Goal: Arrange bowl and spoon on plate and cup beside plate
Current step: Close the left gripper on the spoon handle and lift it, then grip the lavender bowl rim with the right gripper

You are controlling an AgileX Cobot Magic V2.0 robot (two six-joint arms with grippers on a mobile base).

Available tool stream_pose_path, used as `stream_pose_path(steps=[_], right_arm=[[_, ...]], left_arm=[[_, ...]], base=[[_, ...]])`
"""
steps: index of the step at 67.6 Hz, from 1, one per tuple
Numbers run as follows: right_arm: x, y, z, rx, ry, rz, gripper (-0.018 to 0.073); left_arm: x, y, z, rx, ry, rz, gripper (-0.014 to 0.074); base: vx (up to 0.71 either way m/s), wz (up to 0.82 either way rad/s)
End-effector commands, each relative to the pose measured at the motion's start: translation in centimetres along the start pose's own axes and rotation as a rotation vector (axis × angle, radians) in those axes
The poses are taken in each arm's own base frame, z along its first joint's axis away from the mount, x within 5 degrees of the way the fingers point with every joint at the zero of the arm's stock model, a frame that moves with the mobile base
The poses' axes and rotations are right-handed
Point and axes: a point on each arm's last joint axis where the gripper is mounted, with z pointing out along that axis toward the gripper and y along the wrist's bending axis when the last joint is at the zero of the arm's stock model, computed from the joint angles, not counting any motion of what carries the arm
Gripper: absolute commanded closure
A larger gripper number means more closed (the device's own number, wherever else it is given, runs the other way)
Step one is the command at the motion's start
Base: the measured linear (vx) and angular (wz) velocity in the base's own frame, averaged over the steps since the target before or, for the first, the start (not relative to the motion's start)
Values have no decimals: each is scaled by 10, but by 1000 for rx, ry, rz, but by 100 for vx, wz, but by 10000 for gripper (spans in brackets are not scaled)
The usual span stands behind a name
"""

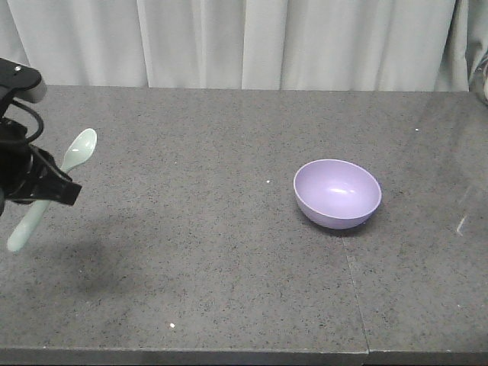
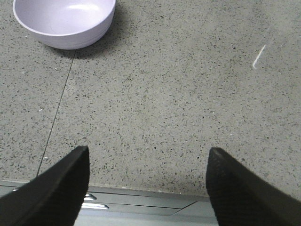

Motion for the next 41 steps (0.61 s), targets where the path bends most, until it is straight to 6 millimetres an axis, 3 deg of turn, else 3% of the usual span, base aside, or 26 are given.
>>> stream_pose_path(steps=[1,21,33,41], right_arm=[[-13,0,-5,4,-82,-2,62],[-13,2,-4,-30,-74,29,62],[-20,6,11,-88,-26,48,62],[-36,10,31,-150,34,49,62]], left_arm=[[9,-9,-26,5,-111,6,496],[66,-21,-48,27,-184,-15,496],[73,-23,-62,15,-253,-10,496],[75,-24,-65,13,-265,-10,496]], base=[[0,0],[0,0],[0,0],[0,0]])
